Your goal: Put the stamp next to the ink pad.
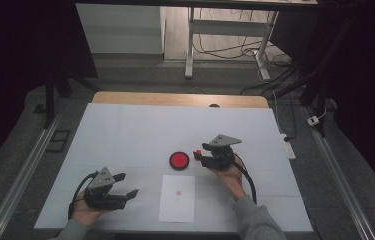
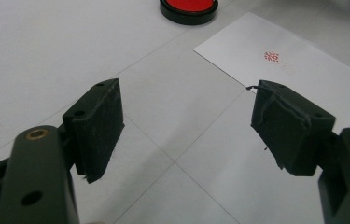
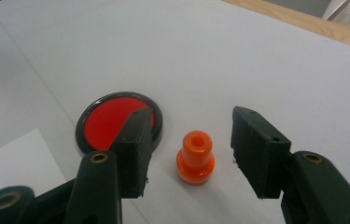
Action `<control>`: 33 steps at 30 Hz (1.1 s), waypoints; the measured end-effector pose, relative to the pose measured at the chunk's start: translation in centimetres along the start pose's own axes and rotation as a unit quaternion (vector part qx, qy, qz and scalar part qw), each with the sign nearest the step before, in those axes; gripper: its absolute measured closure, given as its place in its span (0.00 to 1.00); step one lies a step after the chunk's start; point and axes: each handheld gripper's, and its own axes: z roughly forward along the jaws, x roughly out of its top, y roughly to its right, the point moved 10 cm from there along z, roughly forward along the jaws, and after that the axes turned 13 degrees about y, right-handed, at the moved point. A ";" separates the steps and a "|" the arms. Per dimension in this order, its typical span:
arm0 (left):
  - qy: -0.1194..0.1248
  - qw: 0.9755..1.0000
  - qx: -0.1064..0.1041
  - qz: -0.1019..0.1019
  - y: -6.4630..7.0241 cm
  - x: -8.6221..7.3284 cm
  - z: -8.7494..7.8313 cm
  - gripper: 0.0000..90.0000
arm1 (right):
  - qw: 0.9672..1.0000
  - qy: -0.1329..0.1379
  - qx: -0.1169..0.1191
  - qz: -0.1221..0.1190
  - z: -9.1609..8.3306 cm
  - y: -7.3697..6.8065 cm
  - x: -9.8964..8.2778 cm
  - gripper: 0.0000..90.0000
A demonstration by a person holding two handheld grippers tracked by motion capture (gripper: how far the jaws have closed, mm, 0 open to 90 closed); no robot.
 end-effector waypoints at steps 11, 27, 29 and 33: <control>-0.001 1.000 0.004 -0.001 -0.1 -0.1 0.0 0.28 | 1.000 -0.009 0.014 -0.008 -4.3 -0.9 -0.9 0.54; -0.004 1.000 0.007 0.000 -0.2 -0.2 0.1 0.28 | 1.000 -0.017 0.006 0.014 -12.0 -1.2 -4.7 0.54; -0.004 1.000 0.008 -0.001 -0.3 -0.2 0.1 0.28 | 1.000 -0.015 0.001 0.015 -12.9 -1.1 -4.9 0.54; -0.002 1.000 0.010 -0.001 -0.4 -0.1 0.0 0.28 | 1.000 -0.007 -0.007 0.017 -14.4 -0.8 -5.1 0.54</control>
